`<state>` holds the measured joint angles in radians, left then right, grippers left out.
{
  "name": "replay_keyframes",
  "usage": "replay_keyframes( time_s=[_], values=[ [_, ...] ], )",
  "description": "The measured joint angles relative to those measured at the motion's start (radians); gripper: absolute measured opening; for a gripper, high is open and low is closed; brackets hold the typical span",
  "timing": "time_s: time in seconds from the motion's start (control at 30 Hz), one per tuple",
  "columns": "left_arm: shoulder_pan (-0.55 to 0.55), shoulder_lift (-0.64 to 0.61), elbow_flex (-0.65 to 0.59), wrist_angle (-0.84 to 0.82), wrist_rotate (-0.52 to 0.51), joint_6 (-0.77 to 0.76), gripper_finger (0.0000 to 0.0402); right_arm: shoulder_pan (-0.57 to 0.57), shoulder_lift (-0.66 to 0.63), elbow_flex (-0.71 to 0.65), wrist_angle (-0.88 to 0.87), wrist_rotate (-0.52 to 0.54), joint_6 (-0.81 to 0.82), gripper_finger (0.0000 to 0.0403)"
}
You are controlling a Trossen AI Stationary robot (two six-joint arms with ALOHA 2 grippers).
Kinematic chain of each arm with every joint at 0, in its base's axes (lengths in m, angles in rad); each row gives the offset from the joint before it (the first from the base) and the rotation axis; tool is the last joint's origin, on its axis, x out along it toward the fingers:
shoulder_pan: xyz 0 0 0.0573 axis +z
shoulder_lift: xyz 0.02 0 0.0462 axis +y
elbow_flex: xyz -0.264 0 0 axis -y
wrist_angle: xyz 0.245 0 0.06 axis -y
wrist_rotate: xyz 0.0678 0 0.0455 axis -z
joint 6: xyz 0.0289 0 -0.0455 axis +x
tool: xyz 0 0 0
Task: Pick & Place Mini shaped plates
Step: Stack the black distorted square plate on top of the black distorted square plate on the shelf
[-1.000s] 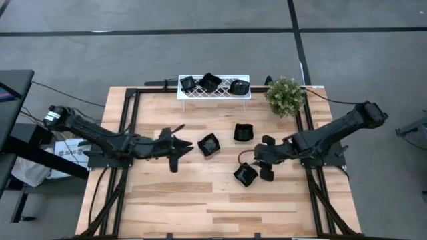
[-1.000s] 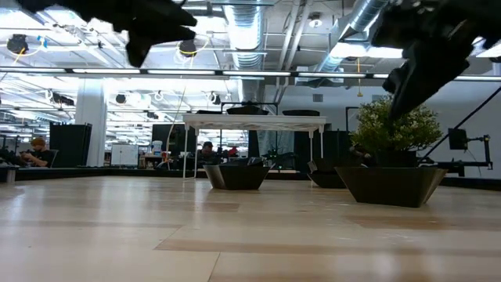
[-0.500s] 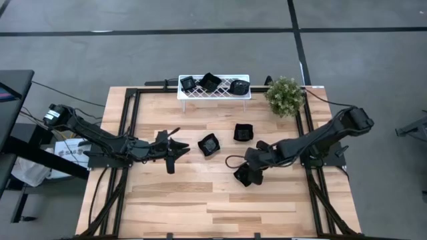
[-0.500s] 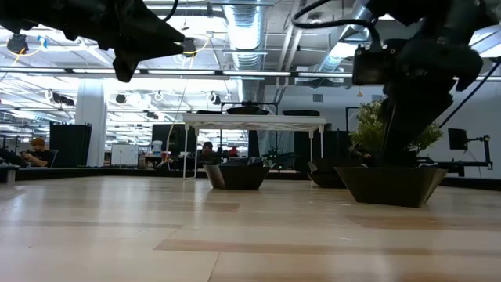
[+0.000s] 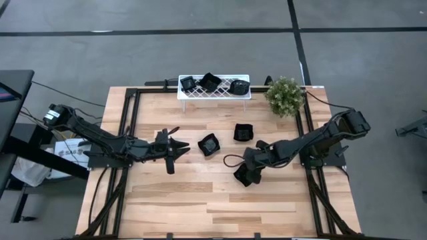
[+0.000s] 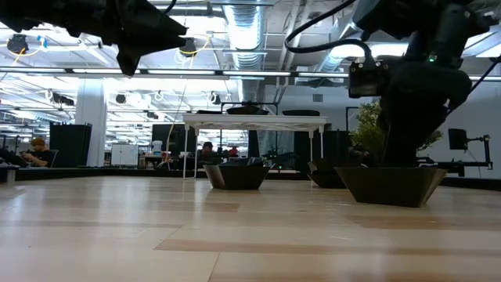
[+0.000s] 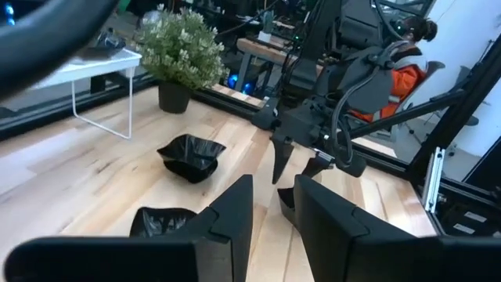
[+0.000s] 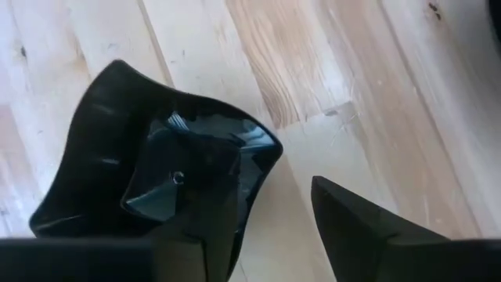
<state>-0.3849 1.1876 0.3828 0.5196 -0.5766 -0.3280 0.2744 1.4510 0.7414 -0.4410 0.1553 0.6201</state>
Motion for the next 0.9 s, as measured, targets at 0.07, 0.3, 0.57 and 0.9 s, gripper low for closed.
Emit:
replay_keyframes(
  time_s=[0.07, 0.3, 0.57, 0.9],
  values=[
    [0.0, -0.002, 0.0, 0.005, 0.0, 0.015, 0.0097, -0.003, 0.0, 0.0, 0.0, -0.004, 0.0, 0.0146],
    [0.0, -0.003, 0.0, 0.011, 0.0, 0.043, 0.0097, -0.003, 0.0, 0.0, 0.001, -0.054, 0.0, 0.0063],
    [0.0, -0.003, 0.0, 0.013, 0.0, 0.044, 0.0096, -0.003, 0.0, 0.0, 0.006, -0.055, -0.001, 0.0011],
    [0.001, -0.003, 0.0, 0.014, 0.0, 0.044, 0.0097, -0.007, 0.0, 0.085, -0.061, -0.054, -0.087, 0.0002]
  ],
)
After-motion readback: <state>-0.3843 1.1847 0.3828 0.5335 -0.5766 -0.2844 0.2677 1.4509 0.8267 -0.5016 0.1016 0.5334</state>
